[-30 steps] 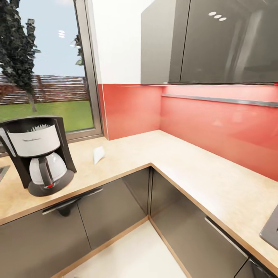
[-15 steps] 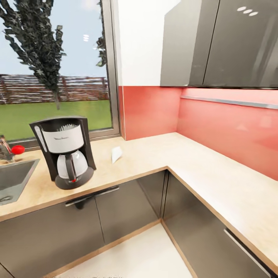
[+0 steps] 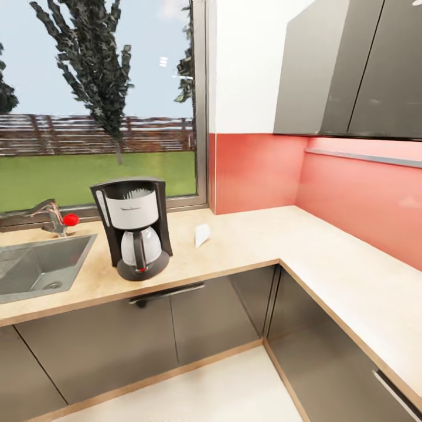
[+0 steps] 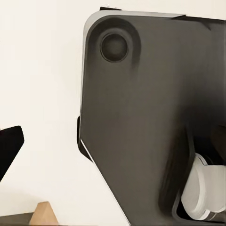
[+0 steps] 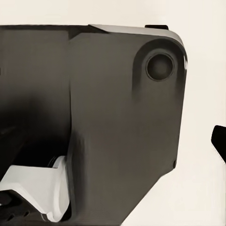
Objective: Set up a coffee station on the kitchen countertop: keep the coffee maker on the countertop, move the bottle of coffee from the kitchen shelf to the counter next to the coffee maker, place a paper coffee filter on top of the coffee maker, put the saucer next to the coffee maker with the coffee cup on the saucer, and place the electric kettle next to the coffee maker.
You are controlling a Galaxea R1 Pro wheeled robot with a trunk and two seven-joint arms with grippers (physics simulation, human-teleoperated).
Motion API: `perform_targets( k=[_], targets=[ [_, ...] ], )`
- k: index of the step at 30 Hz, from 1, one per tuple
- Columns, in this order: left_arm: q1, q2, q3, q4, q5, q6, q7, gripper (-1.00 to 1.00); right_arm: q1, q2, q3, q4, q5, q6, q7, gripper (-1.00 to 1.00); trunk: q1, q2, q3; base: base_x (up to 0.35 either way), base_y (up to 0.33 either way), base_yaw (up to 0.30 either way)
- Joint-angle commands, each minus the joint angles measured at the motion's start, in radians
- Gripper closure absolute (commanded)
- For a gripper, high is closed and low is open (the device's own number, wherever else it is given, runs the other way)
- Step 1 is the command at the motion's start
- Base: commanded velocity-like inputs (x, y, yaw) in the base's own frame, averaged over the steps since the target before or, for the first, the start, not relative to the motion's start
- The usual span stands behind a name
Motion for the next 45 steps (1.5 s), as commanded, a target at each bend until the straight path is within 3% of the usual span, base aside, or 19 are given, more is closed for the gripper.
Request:
perform_targets(
  k=[1, 28, 45],
  targets=[
    [0.000, 0.000, 0.006, -0.001, 0.001, -0.001, 0.000, -1.00, 0.000, 0.000, 0.000, -0.001, 0.001, -0.001, 0.000, -1.00, -0.004, 0.006, 0.002, 0.000, 0.000, 0.282],
    [0.000, 0.000, 0.006, -0.001, 0.001, -0.001, 0.000, -1.00, 0.000, 0.000, 0.000, -0.001, 0.001, -0.001, 0.000, -1.00, -0.107, 0.195, 0.087, 0.000, 0.000, 0.275],
    [0.000, 0.006, 0.004, -0.001, -0.002, 0.000, 0.001, -1.00, 0.000, 0.000, 0.000, -0.027, 0.001, -0.001, -0.007, -1.00, -0.172, 0.314, 0.142, 0.000, 0.000, -0.042]
  ],
)
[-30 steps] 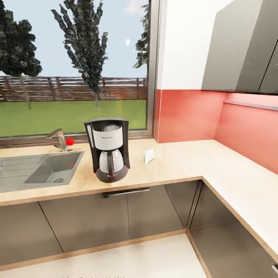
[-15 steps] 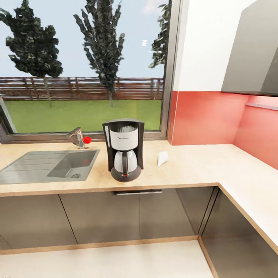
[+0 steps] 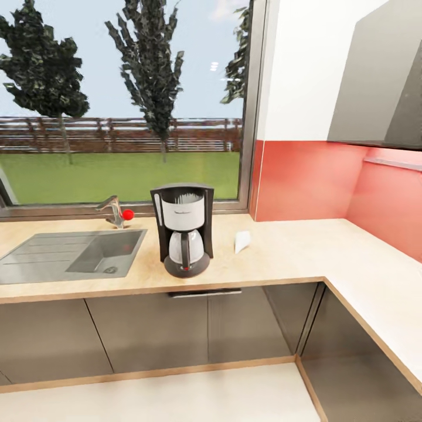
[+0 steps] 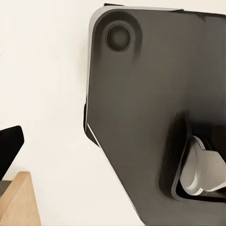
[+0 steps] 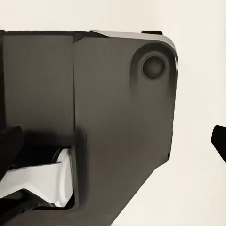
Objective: Set up a coffee station on the kitchen countertop: keep the coffee maker on the countertop, move the bottle of coffee from the kitchen shelf to the counter next to the coffee maker, place a paper coffee filter on top of the coffee maker, put the saucer next to the coffee maker with the coffee cup on the saucer, and place the electric kettle next to the coffee maker.
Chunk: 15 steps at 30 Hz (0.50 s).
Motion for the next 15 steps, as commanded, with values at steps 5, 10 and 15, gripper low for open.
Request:
perform_targets(
  k=[5, 10, 15],
  targets=[
    [0.002, 0.006, 0.003, 0.000, -0.003, -0.001, 0.000, -1.00, -0.001, 0.000, 0.000, -0.081, 0.001, 0.001, 0.002, -1.00, -0.019, 0.034, 0.014, 0.000, 0.000, -0.006],
    [0.003, 0.043, 0.002, 0.004, -0.004, -0.001, 0.000, -1.00, 0.000, -0.002, 0.000, -0.178, 0.001, 0.003, 0.003, -1.00, -0.038, 0.069, 0.030, 0.000, 0.000, 0.000],
    [0.004, 0.063, 0.002, 0.008, -0.004, -0.001, 0.000, -1.00, 0.000, -0.020, 0.000, -0.314, 0.001, 0.004, 0.002, -1.00, -0.057, 0.104, 0.046, 0.000, 0.000, 0.000]
  ],
)
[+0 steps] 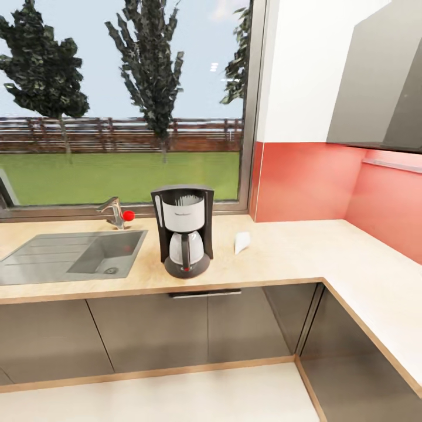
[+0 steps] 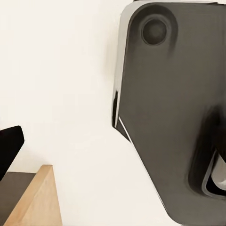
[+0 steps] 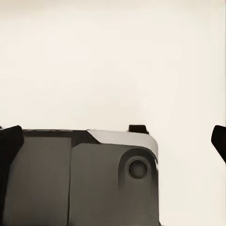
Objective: Set up a coffee station on the kitchen countertop: keep the coffee maker on the countertop, move the bottle of coffee from the kitchen shelf to the counter next to the coffee maker, place a paper coffee filter on top of the coffee maker, put the saucer next to the coffee maker with the coffee cup on the saucer, and place the electric kettle next to the coffee maker.
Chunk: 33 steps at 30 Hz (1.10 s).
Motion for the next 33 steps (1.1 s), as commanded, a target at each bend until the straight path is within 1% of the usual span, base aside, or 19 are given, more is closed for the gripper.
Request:
perform_targets(
  k=[1, 4, 7, 10, 12, 14, 16, 20, 23, 24, 25, 26, 27, 28, 29, 30, 31, 33],
  targets=[
    [0.001, 0.001, 0.007, -0.001, 0.000, -0.001, 0.000, -1.00, 0.000, -0.003, 0.000, -0.042, 0.000, -0.001, -0.001, -1.00, -0.003, 0.006, 0.002, 0.000, 0.000, 0.000],
    [0.001, 0.002, 0.007, 0.000, 0.000, -0.001, 0.000, -1.00, -0.001, -0.004, -0.002, -0.105, -0.001, -0.002, -0.002, -1.00, -0.015, 0.027, 0.011, 0.000, 0.000, 0.000],
    [0.001, -0.002, 0.008, -0.001, 0.002, -0.001, 0.000, -1.00, -0.001, -0.003, -0.003, -0.138, -0.005, -0.003, 0.000, -1.00, -0.026, 0.048, 0.020, 0.000, 0.000, -0.003],
    [0.001, -0.004, 0.010, -0.003, 0.003, -0.001, 0.000, -1.00, 0.000, -0.003, -0.003, -0.150, -0.003, -0.002, -0.001, -1.00, -0.026, 0.048, 0.020, 0.000, 0.000, -0.001],
    [0.001, -0.004, 0.010, -0.005, 0.004, -0.001, 0.000, -1.00, -0.001, -0.003, -0.003, -0.189, -0.003, -0.002, -0.001, -1.00, -0.026, 0.048, 0.020, 0.000, 0.000, 0.000],
    [0.000, -0.004, 0.009, -0.008, 0.005, -0.001, 0.000, -1.00, -0.001, -0.004, -0.003, -0.269, -0.002, -0.002, -0.002, -1.00, -0.026, 0.048, 0.020, 0.000, 0.000, 0.000],
    [0.000, -0.004, 0.009, -0.010, 0.006, -0.002, 0.000, -1.00, -0.002, -0.004, -0.003, -0.369, -0.003, -0.001, 0.000, -1.00, -0.026, 0.048, 0.020, 0.000, 0.000, 0.000],
    [0.000, -0.001, 0.009, -0.013, 0.008, -0.004, 0.000, -1.00, -0.002, -0.004, -0.002, -0.628, -0.005, 0.003, 0.004, -1.00, -0.026, 0.048, 0.020, 0.000, 0.000, 0.000],
    [-0.001, -0.001, 0.009, -0.013, 0.008, -0.004, 0.000, -1.00, -0.004, 0.000, 0.000, -0.797, -0.005, 0.015, 0.002, -1.00, -0.026, 0.048, 0.020, 0.000, 0.000, 0.000],
    [-0.001, 0.001, 0.009, -0.013, 0.008, -0.004, 0.000, -1.00, -0.011, 0.001, 0.000, -0.848, -0.004, 0.029, 0.001, -1.00, -0.026, 0.048, 0.020, 0.000, 0.000, 0.000],
    [-0.001, 0.001, 0.010, -0.013, 0.008, -0.004, 0.000, -1.00, -0.017, 0.001, 0.001, -0.871, -0.004, 0.039, 0.000, -1.00, -0.026, 0.048, 0.020, 0.000, 0.000, 0.000],
    [-0.001, 0.002, 0.010, -0.013, 0.007, -0.004, 0.000, -1.00, -0.039, 0.003, 0.002, -0.909, -0.004, 0.069, -0.001, -1.00, -0.026, 0.048, 0.020, 0.000, 0.000, 0.000],
    [-0.001, 0.002, 0.010, -0.013, 0.007, -0.004, 0.000, -1.00, -0.073, 0.004, 0.002, -0.935, -0.005, 0.111, -0.001, -1.00, -0.026, 0.048, 0.020, 0.000, 0.000, 0.000],
    [-0.001, 0.003, 0.010, -0.012, 0.007, -0.004, 0.000, -1.00, -0.144, 0.004, 0.003, -0.957, -0.005, 0.187, -0.002, -1.00, -0.026, 0.048, 0.020, 0.000, 0.000, 0.000],
    [0.000, 0.003, 0.010, -0.012, 0.006, -0.004, 0.000, -1.00, -0.200, 0.005, 0.003, -0.962, -0.005, 0.239, -0.002, -1.00, -0.026, 0.048, 0.020, 0.000, 0.000, 0.000],
    [0.000, 0.003, 0.010, -0.012, 0.006, -0.004, 0.000, -1.00, -0.284, 0.005, 0.003, -0.961, -0.006, 0.309, -0.003, -1.00, -0.026, 0.048, 0.020, 0.000, 0.000, 0.000],
    [0.000, 0.003, 0.010, -0.011, 0.006, -0.004, 0.000, -1.00, -0.334, 0.005, 0.003, -0.958, -0.006, 0.345, -0.003, -1.00, -0.026, 0.048, 0.020, 0.000, 0.000, 0.000],
    [0.000, 0.003, 0.009, -0.011, 0.005, -0.003, 0.000, -1.00, -0.418, 0.005, 0.003, -0.953, -0.006, 0.388, -0.003, -1.00, -0.026, 0.048, 0.020, 0.000, 0.000, 0.000]
  ],
)
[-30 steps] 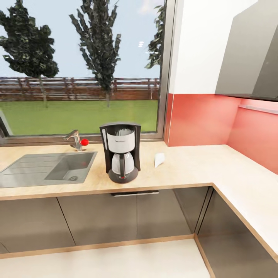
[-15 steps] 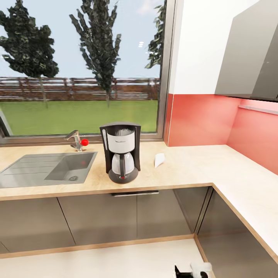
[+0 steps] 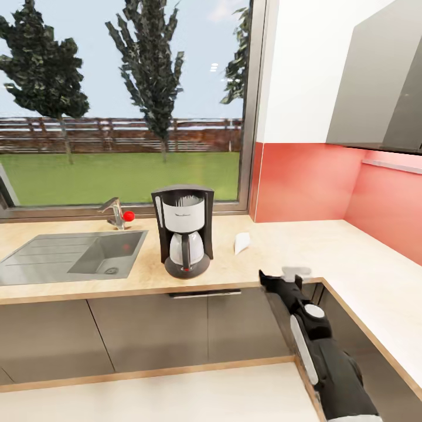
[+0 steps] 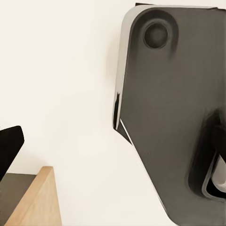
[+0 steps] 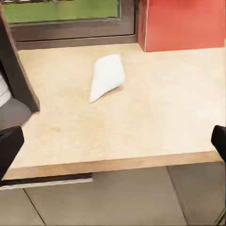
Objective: Set up a coffee station on the kitchen countertop: keep the coffee maker on the countertop, move the bottle of coffee from the kitchen shelf to the counter next to the coffee maker, place a paper coffee filter on top of the coffee maker, put the saucer next to the coffee maker with the coffee cup on the saucer, and place the electric kettle next to the coffee maker.
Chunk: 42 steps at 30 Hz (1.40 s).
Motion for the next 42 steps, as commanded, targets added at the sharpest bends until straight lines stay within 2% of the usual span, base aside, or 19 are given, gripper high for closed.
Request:
perform_targets(
  k=[1, 2, 5, 8, 17, 24, 42],
  targets=[
    [0.000, 0.000, 0.007, -0.002, 0.000, -0.001, 0.000, -1.00, -0.040, 0.001, 0.000, 0.001, 0.001, 0.019, -0.001, -1.00, 0.001, -0.002, -0.002, 0.000, 0.000, 0.000],
    [0.000, -0.001, 0.007, -0.002, 0.000, -0.001, 0.000, -1.00, -0.092, 0.001, 0.000, 0.007, 0.001, 0.030, -0.002, -1.00, 0.001, -0.002, -0.002, 0.000, 0.000, 0.000],
    [0.000, -0.002, 0.007, -0.002, 0.000, -0.001, 0.000, -1.00, -0.186, 0.001, -0.002, 0.017, 0.000, 0.045, -0.001, -1.00, 0.001, -0.002, -0.002, 0.000, 0.000, 0.000],
    [0.000, -0.002, 0.006, -0.003, -0.004, 0.000, -0.001, -1.00, -0.211, -0.002, -0.004, -0.010, 0.001, 0.072, 0.001, -1.00, 0.001, -0.002, -0.002, 0.000, 0.000, 0.000],
    [0.001, 0.007, -0.003, 0.006, -0.009, 0.012, 0.000, -1.00, -0.215, -0.009, -0.003, -0.016, 0.002, 0.106, 0.003, -1.00, 0.001, -0.002, -0.002, 0.000, 0.000, 0.000],
    [0.013, 0.017, -0.003, 0.011, -0.009, 0.013, 0.006, -1.00, -0.215, -0.003, 0.000, 0.000, 0.000, 0.185, 0.003, -1.00, 0.001, -0.002, -0.002, 0.000, 0.000, 0.000],
    [0.018, 0.017, -0.002, 0.012, -0.008, 0.013, 0.006, -1.00, -0.213, -0.003, 0.000, 0.036, -0.001, 0.195, 0.003, -1.00, 0.001, -0.002, -0.002, 0.000, 0.000, 0.000]
  ],
)
